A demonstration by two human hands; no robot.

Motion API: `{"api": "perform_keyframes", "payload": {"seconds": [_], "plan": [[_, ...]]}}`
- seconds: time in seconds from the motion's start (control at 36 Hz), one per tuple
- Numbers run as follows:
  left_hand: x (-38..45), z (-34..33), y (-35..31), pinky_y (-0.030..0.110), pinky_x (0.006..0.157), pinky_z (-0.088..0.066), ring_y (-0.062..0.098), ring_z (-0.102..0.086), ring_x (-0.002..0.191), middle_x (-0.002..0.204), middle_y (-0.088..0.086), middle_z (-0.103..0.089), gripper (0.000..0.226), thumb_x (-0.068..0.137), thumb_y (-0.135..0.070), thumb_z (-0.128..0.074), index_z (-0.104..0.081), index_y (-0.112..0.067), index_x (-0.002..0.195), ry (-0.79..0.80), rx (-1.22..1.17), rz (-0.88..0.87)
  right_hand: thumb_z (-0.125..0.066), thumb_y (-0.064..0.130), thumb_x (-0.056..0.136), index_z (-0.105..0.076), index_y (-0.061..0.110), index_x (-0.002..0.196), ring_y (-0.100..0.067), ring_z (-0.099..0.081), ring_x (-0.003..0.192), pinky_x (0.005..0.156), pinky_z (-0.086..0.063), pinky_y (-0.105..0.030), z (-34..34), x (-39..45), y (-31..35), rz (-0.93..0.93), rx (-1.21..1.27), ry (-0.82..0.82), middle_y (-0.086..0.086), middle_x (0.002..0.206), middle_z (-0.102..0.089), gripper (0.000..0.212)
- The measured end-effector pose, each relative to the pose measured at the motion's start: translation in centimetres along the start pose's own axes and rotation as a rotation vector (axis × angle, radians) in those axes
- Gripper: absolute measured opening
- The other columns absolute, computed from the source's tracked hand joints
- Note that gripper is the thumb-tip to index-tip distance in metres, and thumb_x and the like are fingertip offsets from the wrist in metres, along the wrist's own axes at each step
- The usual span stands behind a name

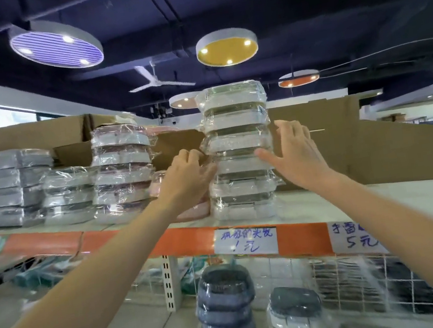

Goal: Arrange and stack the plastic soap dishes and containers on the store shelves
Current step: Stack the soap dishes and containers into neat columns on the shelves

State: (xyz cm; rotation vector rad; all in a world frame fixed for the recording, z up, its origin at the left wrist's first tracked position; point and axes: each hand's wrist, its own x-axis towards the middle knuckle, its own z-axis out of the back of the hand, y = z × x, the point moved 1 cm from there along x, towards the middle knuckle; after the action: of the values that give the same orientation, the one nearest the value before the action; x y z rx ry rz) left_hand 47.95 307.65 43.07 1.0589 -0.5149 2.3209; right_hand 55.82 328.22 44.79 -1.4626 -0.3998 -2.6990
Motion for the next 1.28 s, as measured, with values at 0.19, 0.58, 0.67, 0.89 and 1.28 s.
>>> {"api": "perform_keyframes", "payload": {"seconds": [0.19, 0.58, 0.67, 0.89, 1.28], "plan": [[-2.4, 0.2, -0.4, 0.033, 0.08, -0.044, 0.024, -0.052, 0.096, 0.11, 0.013, -0.053, 0.051, 0.099, -0.046, -0.035, -0.048, -0.002, 0.121, -0.062, 0.063, -0.101, -0.053, 0.042, 0.092, -0.041, 0.008, 0.133, -0.023, -0.042, 0.117, 0.096, -0.04, -0.039, 0.3, -4.2, 0.8, 0.232, -0.136, 0.102, -0.008, 0.13, -0.045, 0.055], [-7.3, 1.0, 1.2, 0.024, 0.07, -0.028, 0.019, -0.047, 0.09, 0.111, 0.011, -0.052, 0.035, 0.099, -0.034, -0.045, -0.052, -0.004, 0.115, -0.049, -0.054, -0.323, -0.046, 0.049, 0.093, -0.041, 0.012, 0.135, -0.019, -0.036, 0.124, 0.099, -0.032, -0.035, -0.2, -9.4, 5.5, 0.255, -0.314, 0.275, -0.004, 0.135, -0.042, 0.056], [-8.6, 1.1, 1.9, 0.025, 0.072, -0.033, 0.013, -0.041, 0.088, 0.113, 0.01, -0.051, 0.034, 0.098, -0.036, -0.044, -0.052, -0.006, 0.113, -0.032, -0.043, -0.381, -0.045, 0.05, 0.094, -0.038, 0.014, 0.138, -0.019, -0.034, 0.128, 0.1, -0.03, -0.034, -0.4, -10.5, 6.6, 0.231, -0.347, 0.316, -0.002, 0.137, -0.04, 0.058], [-11.6, 1.4, 3.8, 0.028, 0.077, -0.04, 0.013, -0.042, 0.089, 0.107, 0.007, -0.052, 0.04, 0.097, -0.044, -0.044, -0.053, -0.008, 0.11, -0.02, -0.084, -0.431, -0.045, 0.05, 0.094, -0.04, 0.014, 0.137, -0.018, -0.034, 0.127, 0.101, -0.029, -0.036, -0.3, -13.5, 9.2, 0.206, -0.376, 0.345, -0.003, 0.136, -0.041, 0.056], [-20.0, 0.6, 6.7, 0.026, 0.062, -0.043, 0.024, -0.058, 0.08, 0.094, 0.008, -0.058, 0.037, 0.089, -0.033, -0.041, -0.061, -0.004, 0.101, 0.12, -0.178, -0.515, -0.057, 0.042, 0.091, -0.042, 0.007, 0.137, -0.025, -0.039, 0.128, 0.105, -0.036, -0.039, -4.2, -20.8, 12.4, 0.222, -0.322, 0.572, -0.008, 0.136, -0.044, 0.059]]}}
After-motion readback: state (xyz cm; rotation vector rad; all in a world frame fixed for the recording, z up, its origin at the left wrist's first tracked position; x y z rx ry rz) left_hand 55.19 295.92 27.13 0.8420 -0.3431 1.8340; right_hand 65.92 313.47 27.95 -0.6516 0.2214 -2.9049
